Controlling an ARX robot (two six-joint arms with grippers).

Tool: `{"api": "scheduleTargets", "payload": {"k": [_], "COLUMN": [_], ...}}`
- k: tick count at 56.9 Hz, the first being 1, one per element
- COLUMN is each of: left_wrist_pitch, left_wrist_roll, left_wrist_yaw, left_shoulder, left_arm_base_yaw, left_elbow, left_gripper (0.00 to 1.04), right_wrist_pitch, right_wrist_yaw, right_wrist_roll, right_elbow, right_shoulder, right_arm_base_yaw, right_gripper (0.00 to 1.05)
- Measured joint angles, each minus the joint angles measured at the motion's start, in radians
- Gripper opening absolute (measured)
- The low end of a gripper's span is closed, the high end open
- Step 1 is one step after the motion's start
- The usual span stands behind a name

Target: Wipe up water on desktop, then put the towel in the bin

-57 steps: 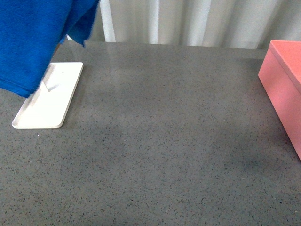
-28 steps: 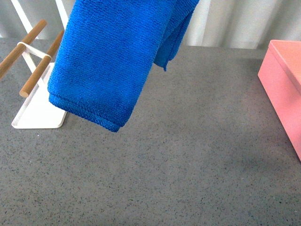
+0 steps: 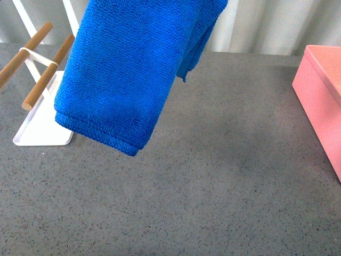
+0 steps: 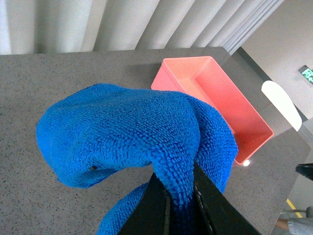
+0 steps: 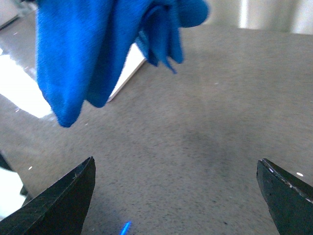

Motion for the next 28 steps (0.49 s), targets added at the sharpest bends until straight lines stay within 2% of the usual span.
{"api": "scheduleTargets", "payload": {"k": [14,28], "left_wrist_pitch": [0.0,0.0], "left_wrist_roll": [0.0,0.0], "left_wrist_yaw": [0.0,0.0], "left_shoulder": [0.0,0.0], "left_arm_base_yaw": [0.0,0.0], "left_elbow": [0.0,0.0], "left_gripper": [0.05,0.05], "right_wrist_pitch": [0.243,0.395], "right_wrist_yaw": [-0.013,-0.051], "right_wrist_roll": [-0.004,0.094], "right_elbow": [0.142,0.233], "right_shoulder": [0.363,0.5], "right_arm_base_yaw": [0.136,0.224], "right_gripper": [0.98,0.98]}}
